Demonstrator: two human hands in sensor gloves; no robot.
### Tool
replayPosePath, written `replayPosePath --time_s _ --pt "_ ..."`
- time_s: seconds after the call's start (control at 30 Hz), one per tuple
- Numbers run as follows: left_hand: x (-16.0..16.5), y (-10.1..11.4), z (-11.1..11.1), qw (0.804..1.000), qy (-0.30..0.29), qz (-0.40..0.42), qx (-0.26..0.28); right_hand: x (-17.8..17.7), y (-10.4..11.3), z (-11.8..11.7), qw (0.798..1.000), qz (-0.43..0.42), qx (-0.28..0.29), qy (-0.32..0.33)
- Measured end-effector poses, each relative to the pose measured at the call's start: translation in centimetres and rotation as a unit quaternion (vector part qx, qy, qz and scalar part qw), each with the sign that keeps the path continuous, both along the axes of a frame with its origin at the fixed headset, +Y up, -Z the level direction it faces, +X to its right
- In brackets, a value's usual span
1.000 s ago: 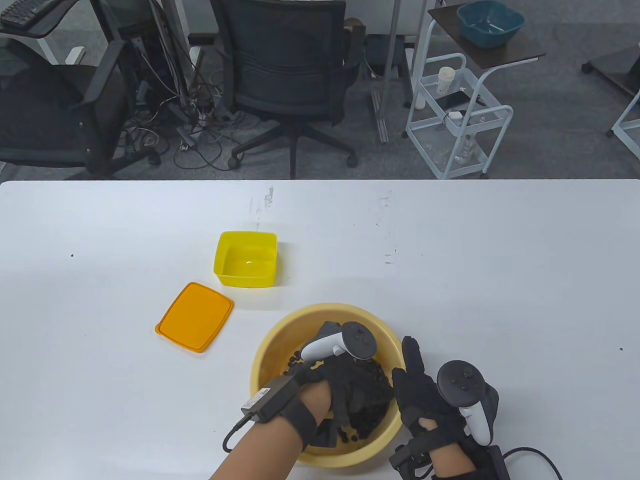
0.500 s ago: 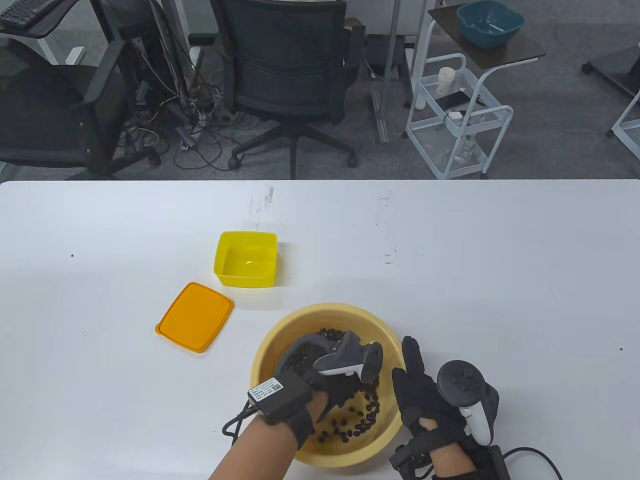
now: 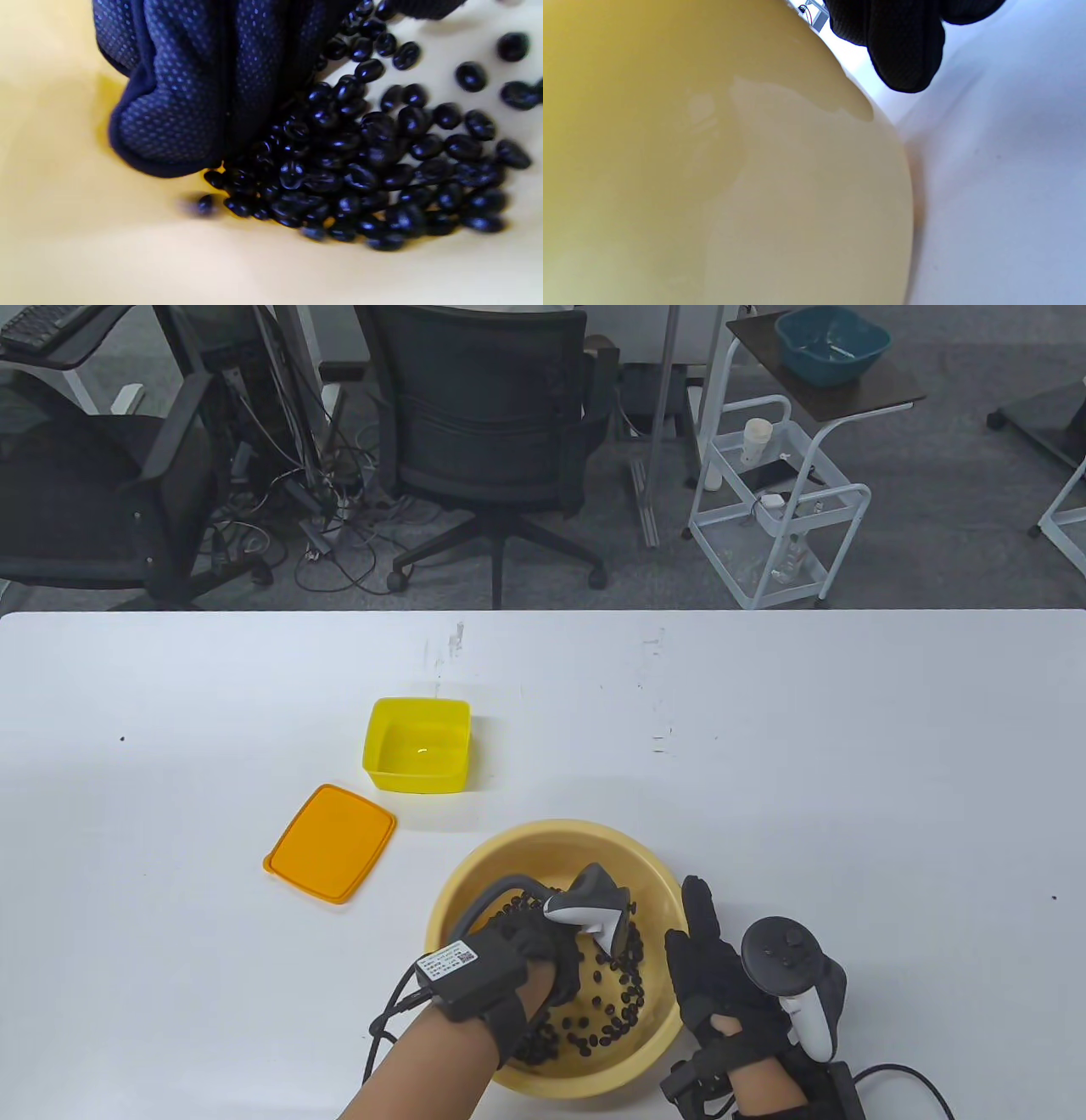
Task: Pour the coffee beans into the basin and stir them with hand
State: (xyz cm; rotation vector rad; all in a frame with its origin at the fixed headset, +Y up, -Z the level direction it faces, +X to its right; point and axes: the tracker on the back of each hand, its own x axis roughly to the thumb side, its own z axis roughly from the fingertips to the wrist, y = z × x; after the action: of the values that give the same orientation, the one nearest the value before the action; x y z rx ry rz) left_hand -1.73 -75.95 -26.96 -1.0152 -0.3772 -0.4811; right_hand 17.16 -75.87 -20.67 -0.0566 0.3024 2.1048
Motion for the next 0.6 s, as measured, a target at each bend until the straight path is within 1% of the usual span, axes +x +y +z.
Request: replayPosePath --time_s 0.1,0.2,0.27,0.3,0.37,0.4,0.5,0.6 --pt "-0.2 -0.3 -0.1 0.998 0.024 0.031 -0.044 0.0 0.0 0.0 1.0 0.001 0.001 -0.001" --pt "-0.1 -0.7 0.2 0.989 0.051 0.091 -0.1 0.0 0.0 0.0 1.0 0.0 0.0 0.0" --pt "0.2 -1.1 0.5 0.978 0.071 0.142 -0.138 0.0 0.0 0.0 1.0 0.001 0.0 0.0" --pt "0.4 -1.3 0.8 0.966 0.089 0.182 -0.161 0.0 0.0 0.0 1.0 0.002 0.0 0.0" --pt "1.0 -1.6 1.1 0.947 0.106 0.232 -0.193 0.0 0.0 0.0 1.0 0.002 0.0 -0.001" --pt "1.3 -1.5 1.0 0.938 0.113 0.262 -0.194 0.0 0.0 0.0 1.0 0.003 0.0 -0.001" --pt "1.7 -1.3 0.8 0.917 0.123 0.32 -0.203 0.0 0.0 0.0 1.0 0.004 0.0 -0.001" --pt "1.9 -0.8 0.3 0.898 0.141 0.374 -0.186 0.0 0.0 0.0 1.0 0.004 0.0 -0.001"
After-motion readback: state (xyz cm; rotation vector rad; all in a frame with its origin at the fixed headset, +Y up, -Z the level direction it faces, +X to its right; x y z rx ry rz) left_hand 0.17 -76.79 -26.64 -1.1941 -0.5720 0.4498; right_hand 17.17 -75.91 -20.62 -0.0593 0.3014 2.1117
